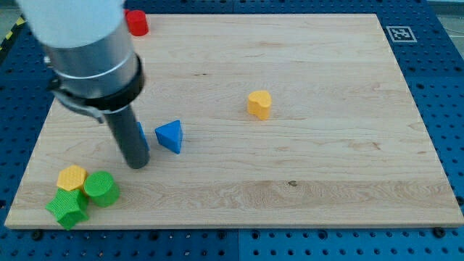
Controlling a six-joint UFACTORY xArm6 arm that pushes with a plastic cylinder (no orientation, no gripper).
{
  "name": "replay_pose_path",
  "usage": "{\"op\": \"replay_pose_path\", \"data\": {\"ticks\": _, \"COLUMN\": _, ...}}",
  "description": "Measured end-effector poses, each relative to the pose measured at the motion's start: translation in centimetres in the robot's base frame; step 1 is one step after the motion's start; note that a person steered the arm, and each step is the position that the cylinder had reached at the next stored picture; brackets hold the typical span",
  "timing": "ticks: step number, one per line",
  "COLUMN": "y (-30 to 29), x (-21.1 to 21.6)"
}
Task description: Move green star at bottom center of the board
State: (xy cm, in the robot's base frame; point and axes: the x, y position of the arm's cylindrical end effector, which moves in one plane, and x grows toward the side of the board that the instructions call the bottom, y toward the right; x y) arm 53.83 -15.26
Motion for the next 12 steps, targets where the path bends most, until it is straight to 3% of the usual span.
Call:
{"op": "replay_pose_path", "data": {"ticks": 2, "y": -6.1, "x": -2.8}}
{"op": "replay_pose_path", "data": {"ticks": 3, "y": -12.0, "x": -4.1}}
{"op": "replay_pose_path", "data": {"ticks": 4, "y": -15.1, "x": -2.7}}
{"op": "replay_pose_path", "data": {"ticks": 7, "y": -13.9, "x": 7.9}}
{"op": "replay_pose_path", "data": {"ticks": 10, "y": -8.0, "x": 8.0}}
{"op": "replay_pose_path", "data": {"ticks": 12, "y": -8.5, "x": 8.0}}
